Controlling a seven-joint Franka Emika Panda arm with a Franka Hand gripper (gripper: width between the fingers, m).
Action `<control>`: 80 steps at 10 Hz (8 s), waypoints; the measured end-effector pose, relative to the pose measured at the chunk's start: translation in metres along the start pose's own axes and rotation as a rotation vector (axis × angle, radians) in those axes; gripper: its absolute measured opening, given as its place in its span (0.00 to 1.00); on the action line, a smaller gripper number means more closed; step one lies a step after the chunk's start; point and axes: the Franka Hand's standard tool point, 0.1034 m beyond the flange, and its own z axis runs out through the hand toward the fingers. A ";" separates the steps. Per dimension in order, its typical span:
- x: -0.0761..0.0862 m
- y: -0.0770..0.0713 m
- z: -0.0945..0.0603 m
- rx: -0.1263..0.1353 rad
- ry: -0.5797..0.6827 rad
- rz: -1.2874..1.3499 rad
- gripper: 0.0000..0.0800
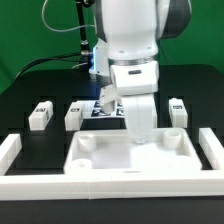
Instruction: Assemble desk
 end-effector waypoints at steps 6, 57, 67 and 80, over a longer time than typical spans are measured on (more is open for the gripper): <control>0.018 0.000 0.001 0.070 0.007 -0.011 0.07; 0.092 -0.075 -0.015 0.674 -0.705 1.486 0.81; 0.094 -0.091 0.003 0.698 -0.739 1.470 0.36; 0.100 -0.044 -0.094 0.604 -0.590 1.464 0.36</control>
Offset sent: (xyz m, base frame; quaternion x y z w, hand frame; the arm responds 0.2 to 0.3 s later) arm 0.0284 0.0285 -0.0019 0.0149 0.0134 -0.0267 0.9994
